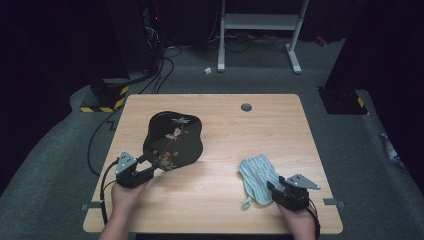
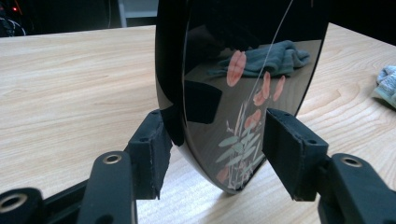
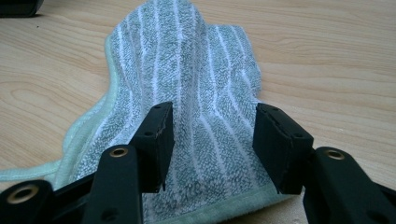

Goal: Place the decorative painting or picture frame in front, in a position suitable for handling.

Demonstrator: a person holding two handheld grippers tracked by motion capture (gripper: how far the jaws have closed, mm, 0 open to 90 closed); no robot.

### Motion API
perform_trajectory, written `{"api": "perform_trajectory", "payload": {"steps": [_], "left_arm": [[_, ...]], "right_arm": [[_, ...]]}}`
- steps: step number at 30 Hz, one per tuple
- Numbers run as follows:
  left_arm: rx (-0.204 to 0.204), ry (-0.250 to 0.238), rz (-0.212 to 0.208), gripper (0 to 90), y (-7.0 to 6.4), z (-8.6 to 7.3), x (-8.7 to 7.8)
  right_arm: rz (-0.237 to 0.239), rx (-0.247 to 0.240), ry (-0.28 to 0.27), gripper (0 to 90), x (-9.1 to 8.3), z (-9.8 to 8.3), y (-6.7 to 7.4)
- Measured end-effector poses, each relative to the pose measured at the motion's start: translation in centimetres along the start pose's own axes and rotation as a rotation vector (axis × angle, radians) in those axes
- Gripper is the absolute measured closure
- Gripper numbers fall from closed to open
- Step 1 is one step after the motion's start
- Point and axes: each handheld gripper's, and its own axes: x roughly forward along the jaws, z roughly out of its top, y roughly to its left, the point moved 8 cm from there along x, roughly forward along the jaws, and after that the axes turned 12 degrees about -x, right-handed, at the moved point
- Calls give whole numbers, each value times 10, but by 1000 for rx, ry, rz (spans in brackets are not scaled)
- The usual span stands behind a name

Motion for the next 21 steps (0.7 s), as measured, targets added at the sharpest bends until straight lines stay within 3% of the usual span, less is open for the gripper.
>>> {"api": "perform_trajectory", "payload": {"steps": [13,18,21], "left_arm": [[43,26,-1,446,-17,-16,-17],[29,23,41,411,-17,-15,-22],[13,10,36,406,-12,-10,-21]], "right_arm": [[12,-9,-14,477,3,6,-1],[19,-14,-15,477,7,9,-1],[19,-21,-14,477,8,10,-1]]}}
